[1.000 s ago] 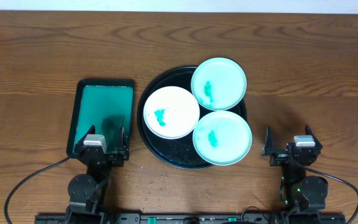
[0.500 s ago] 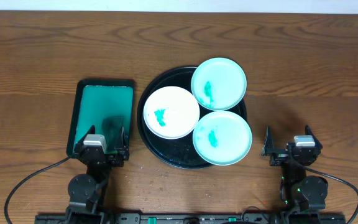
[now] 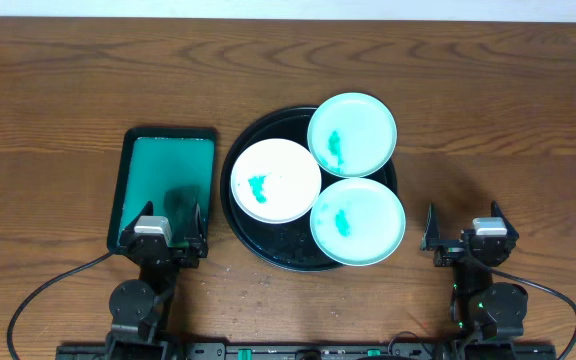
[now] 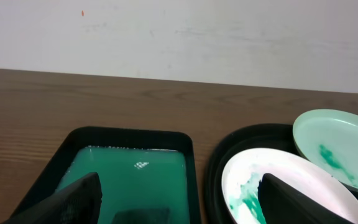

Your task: Clean dirty plates on tray and stack at the side

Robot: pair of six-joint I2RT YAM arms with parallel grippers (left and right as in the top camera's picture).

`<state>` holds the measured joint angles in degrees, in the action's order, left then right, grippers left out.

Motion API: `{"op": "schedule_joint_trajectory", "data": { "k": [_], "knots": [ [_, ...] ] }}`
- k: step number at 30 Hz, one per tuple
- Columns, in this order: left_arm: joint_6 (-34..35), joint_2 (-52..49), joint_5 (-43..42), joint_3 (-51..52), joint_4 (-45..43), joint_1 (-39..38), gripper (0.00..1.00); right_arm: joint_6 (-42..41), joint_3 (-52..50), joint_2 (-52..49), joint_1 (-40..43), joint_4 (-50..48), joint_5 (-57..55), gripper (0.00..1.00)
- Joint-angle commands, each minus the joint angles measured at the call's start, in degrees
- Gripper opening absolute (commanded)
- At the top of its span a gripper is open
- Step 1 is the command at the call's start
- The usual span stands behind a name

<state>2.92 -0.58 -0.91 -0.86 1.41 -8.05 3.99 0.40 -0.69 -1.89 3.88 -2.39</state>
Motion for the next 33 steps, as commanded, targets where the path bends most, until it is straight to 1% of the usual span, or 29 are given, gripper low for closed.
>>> {"op": "schedule_joint_trajectory", "data": {
  "k": [1, 20, 22, 26, 29, 33],
  "knots": [
    [-0.74, 0.35, 2.47, 0.63, 2.75, -0.17, 0.81, 0.35, -0.07, -0.02, -0.79, 0.20, -0.55, 0.99],
    [-0.74, 0.35, 2.49, 0.63, 2.36, -0.17, 0.81, 0.35, -0.07, -0.02, -0.79, 0.20, -0.55, 0.99],
    [0.22, 0.35, 2.27, 0.63, 2.80, -0.17, 0.81, 0.35, -0.07, -0.02, -0.79, 0.20, -0.55, 0.99],
    [0.76, 0.28, -2.32, 0.26, 2.93, -0.17, 0.81, 0.35, -0.07, -0.02, -0.79, 0.20, -0.55, 0.99],
    [0.79, -0.48, -5.77, -1.81, 5.79, -0.17, 0.81, 0.35, -0.07, -0.02, -0.79, 0.20, -0.55, 0.99],
    [0.76, -4.37, -5.40, -7.76, 12.87, -0.15, 0.81, 0.35, -0.07, -0.02, -0.79, 0.20, -0.55, 0.99]
  ]
}}
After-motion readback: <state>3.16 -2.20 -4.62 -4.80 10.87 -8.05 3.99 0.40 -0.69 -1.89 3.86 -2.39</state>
